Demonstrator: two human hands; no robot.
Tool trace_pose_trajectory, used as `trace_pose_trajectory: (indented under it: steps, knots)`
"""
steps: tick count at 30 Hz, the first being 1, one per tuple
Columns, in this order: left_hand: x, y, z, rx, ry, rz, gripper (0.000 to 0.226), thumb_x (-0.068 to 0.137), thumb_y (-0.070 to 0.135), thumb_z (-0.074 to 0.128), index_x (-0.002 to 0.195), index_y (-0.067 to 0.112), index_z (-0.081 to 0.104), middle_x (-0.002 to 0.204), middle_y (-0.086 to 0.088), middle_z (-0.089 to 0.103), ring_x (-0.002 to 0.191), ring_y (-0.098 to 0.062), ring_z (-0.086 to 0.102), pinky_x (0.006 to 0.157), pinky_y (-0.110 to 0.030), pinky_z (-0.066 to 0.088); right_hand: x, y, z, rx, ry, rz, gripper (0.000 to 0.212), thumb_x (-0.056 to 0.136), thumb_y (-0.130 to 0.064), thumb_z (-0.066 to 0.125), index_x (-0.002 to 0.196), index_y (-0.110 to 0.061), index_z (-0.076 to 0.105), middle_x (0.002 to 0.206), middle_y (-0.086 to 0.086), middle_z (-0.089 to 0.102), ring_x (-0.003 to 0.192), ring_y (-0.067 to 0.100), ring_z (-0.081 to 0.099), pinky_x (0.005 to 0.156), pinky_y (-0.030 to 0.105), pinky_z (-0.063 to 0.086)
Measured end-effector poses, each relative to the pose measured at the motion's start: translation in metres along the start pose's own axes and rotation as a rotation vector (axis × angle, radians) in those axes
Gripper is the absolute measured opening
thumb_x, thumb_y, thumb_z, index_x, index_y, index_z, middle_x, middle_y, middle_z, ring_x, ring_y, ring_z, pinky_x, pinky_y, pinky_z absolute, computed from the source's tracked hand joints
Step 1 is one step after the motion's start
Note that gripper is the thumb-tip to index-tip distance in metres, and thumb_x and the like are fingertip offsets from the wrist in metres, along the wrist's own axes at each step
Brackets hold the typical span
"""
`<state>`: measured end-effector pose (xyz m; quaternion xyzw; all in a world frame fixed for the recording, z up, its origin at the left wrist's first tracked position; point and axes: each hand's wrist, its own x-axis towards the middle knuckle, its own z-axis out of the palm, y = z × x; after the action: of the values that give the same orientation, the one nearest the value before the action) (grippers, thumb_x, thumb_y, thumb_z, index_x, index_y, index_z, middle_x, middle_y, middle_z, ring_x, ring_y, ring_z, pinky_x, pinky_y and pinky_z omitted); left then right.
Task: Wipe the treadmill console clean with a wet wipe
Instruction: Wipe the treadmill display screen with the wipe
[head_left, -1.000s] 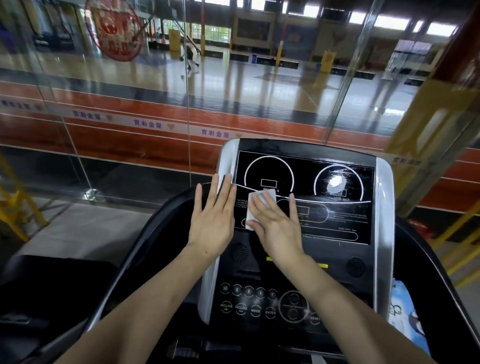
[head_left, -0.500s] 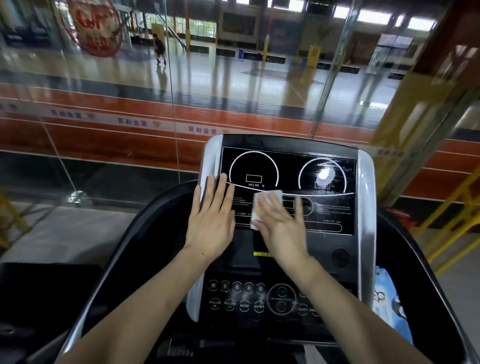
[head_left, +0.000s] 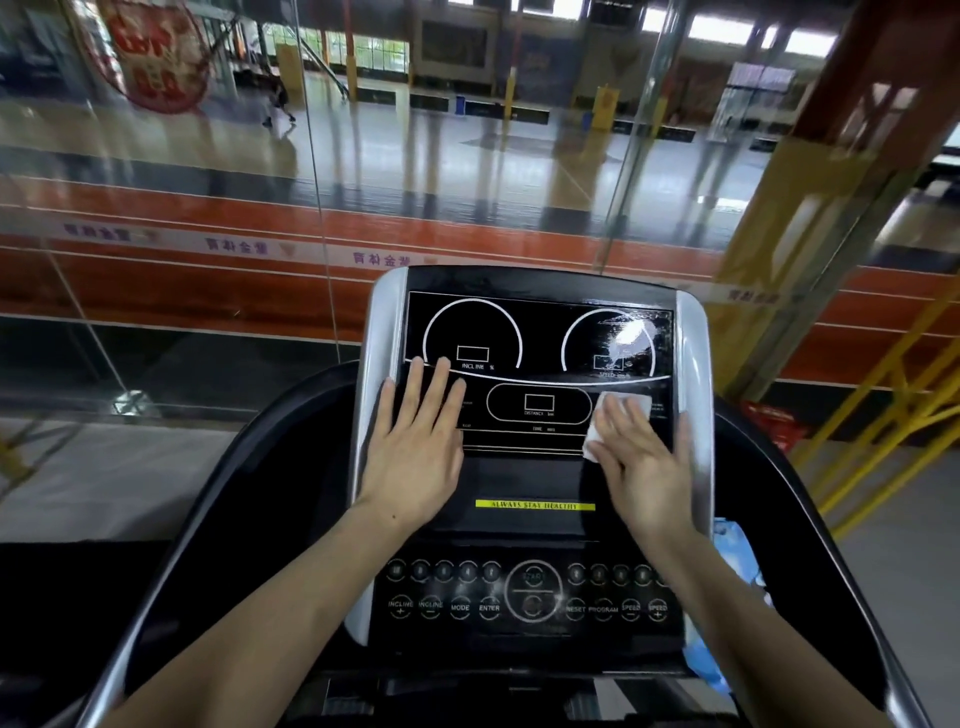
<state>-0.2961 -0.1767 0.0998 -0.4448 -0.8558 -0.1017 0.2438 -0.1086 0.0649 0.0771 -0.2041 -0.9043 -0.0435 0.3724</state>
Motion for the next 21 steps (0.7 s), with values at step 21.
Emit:
trace_pose_trajectory:
  steps: [21]
  knots:
    - [0.034,0.067,0.003,-0.036,-0.007,0.09,0.061,0.106,0.037,0.026,0.163,0.016,0.025,0.174,-0.007,0.006,0.161,-0.03,-0.007,0.129,-0.057,0.008,0.039,0.052,-0.012,-0.141,-0.042,-0.056,0.043,0.11,-0.035,0.037,0.15,-0.025,0.051,0.158,-0.01,0.05,0.15,0.012,0.04,0.126,0.059,0.001]
